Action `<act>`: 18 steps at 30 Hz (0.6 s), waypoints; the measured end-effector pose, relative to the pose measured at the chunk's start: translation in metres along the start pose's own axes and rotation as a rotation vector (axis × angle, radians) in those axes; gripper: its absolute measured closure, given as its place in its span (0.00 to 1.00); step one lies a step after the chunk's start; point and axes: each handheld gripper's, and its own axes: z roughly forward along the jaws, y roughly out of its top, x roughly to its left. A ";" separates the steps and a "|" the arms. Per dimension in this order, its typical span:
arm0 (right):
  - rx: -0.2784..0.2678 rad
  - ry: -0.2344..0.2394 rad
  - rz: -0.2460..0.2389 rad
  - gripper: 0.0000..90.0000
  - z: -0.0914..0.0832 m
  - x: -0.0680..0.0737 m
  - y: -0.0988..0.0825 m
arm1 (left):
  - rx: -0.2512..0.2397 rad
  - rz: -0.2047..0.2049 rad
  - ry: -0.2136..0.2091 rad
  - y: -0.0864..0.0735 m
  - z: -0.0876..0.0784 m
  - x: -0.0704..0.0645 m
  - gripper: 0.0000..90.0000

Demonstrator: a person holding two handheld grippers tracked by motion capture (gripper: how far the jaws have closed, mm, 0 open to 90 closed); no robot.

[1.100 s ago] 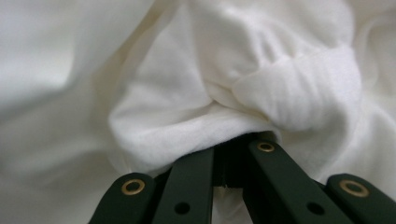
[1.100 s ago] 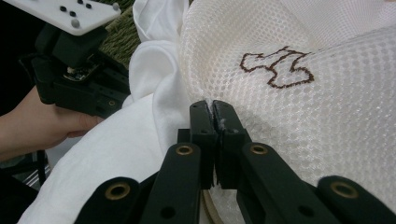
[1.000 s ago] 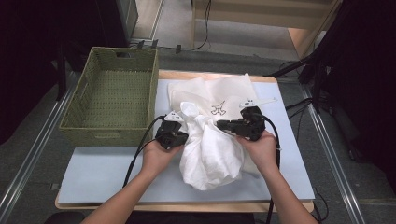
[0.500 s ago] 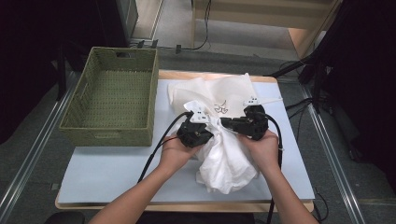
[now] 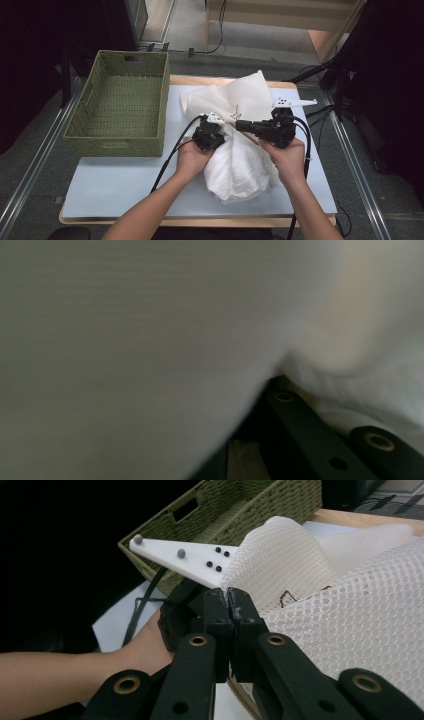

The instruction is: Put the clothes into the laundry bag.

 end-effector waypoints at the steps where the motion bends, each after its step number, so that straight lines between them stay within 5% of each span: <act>1: 0.033 -0.024 -0.005 1.00 0.006 -0.005 -0.005 | -0.001 -0.012 -0.014 -0.001 -0.001 0.001 1.00; 4: 0.064 -0.029 0.007 1.00 0.015 -0.012 -0.012 | -0.013 -0.054 -0.061 -0.002 -0.007 0.005 1.00; 10: 0.149 -0.085 0.000 1.00 0.033 -0.024 -0.024 | 0.016 -0.021 -0.062 -0.007 -0.020 0.005 1.00; 18: 0.163 -0.097 0.008 1.00 0.034 -0.030 -0.027 | 0.005 -0.009 -0.050 -0.027 -0.057 0.008 1.00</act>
